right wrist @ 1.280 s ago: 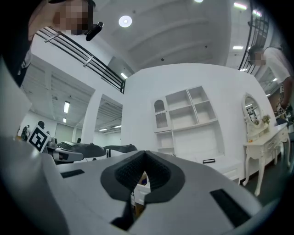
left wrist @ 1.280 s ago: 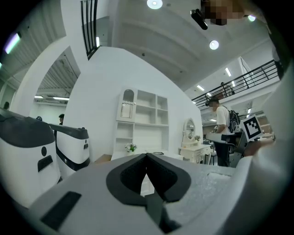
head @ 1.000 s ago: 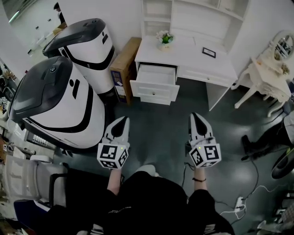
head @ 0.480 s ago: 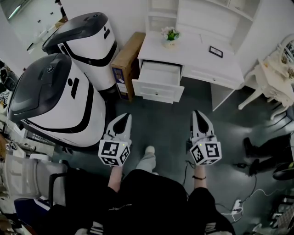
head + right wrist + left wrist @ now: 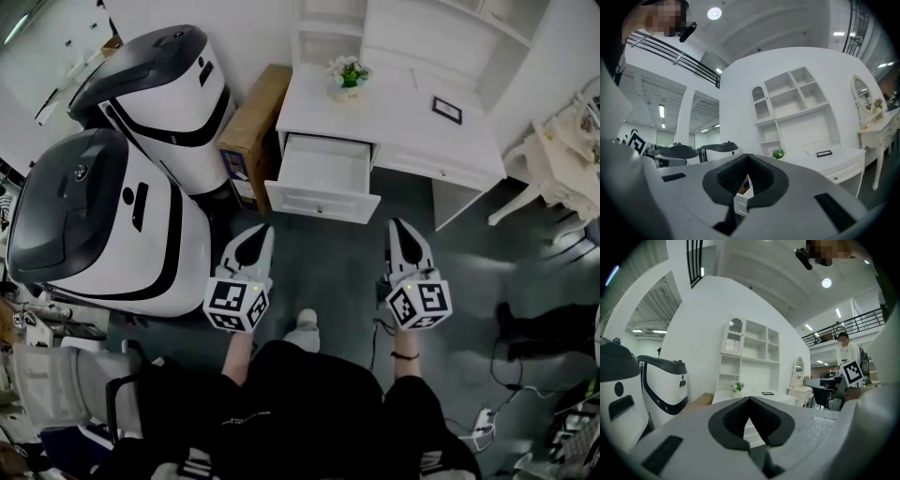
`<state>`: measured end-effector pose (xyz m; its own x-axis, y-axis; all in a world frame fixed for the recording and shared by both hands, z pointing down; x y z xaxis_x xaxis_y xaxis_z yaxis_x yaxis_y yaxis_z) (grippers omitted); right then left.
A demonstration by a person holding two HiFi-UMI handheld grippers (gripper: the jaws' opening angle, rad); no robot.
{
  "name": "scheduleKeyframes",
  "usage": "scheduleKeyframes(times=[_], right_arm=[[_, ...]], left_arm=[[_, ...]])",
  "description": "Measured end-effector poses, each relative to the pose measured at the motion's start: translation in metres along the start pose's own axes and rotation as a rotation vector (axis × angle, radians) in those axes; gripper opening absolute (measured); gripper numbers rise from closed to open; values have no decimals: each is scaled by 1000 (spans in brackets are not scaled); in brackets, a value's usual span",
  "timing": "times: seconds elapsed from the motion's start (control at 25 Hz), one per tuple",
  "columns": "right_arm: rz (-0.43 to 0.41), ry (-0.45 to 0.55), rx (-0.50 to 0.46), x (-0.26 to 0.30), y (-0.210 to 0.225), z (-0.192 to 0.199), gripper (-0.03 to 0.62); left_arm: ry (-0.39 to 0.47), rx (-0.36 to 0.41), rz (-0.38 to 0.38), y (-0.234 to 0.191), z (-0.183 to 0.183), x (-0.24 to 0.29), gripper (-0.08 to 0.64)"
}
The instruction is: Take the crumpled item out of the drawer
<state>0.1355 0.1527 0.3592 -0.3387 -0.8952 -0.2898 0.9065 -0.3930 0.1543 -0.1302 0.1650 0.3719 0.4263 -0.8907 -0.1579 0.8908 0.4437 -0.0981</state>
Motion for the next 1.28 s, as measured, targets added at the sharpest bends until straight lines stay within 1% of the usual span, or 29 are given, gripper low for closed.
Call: scheduleKeyframes(times=[0.24, 0.4, 0.6, 0.76, 0.96, 1.28], right_arm=[[5, -24, -13, 32, 10, 15, -8], [32, -23, -32, 40, 20, 21, -8], [42, -36, -26, 52, 34, 26, -8], [44, -55, -6, 69, 46, 38, -8], [17, -88, 20, 110, 67, 61, -8], [-63, -171, 66, 190, 108, 99, -8]], left_arm=[[-11, -22, 27, -22, 12, 39, -2], [-15, -41, 36, -29, 21, 58, -3], [-35, -58, 43, -33, 32, 74, -2], [-52, -67, 40, -37, 41, 93, -2], [-78, -77, 6, -53, 57, 128, -3], [-143, -141, -67, -76, 100, 198, -2]])
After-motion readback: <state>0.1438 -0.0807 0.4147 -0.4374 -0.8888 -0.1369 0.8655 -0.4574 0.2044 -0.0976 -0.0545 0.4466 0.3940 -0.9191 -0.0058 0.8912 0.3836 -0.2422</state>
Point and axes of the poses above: the fingertips, and each gripper's own axes: x forward along the fingers, y to its right, z out of its underside, the point moved 3 cm from there along -x, backward along the fingers, and after that the axes turned 15 degrees about y, right-handed, at the moved point
